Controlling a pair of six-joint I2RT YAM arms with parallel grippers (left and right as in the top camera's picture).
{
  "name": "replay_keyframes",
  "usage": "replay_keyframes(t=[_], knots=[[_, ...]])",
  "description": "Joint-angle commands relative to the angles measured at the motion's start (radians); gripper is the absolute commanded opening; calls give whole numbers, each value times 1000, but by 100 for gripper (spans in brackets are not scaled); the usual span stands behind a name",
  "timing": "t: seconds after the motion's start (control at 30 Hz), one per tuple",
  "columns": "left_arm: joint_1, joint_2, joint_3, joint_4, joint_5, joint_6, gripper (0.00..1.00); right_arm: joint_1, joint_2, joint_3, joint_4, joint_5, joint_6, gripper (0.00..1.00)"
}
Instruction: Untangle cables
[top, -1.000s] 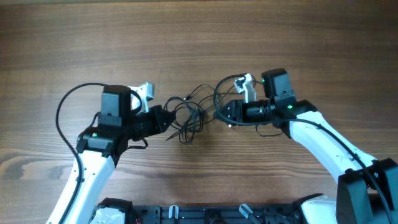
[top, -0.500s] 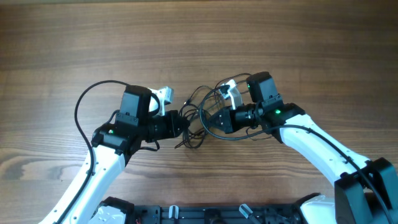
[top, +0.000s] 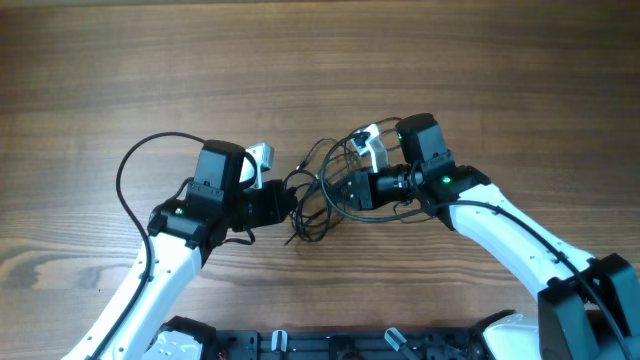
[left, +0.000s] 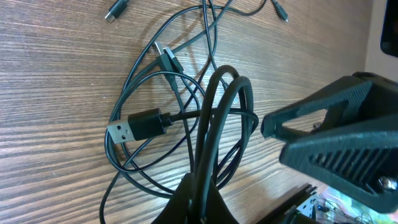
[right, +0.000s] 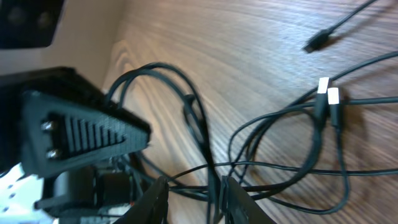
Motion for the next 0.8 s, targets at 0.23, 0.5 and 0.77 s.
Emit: replay_keyframes(t=[0.23,0.5,0.77], knots=[[-5,4,-4,64,164,-2,9,2,-12,1,-2,-18,-34,24],[-5,4,-4,48,152,2,10,2,-11,1,-140,408,50,28],[-5,49,-5,27,2,0,41,2,-10,1,-229,542,-5,28]])
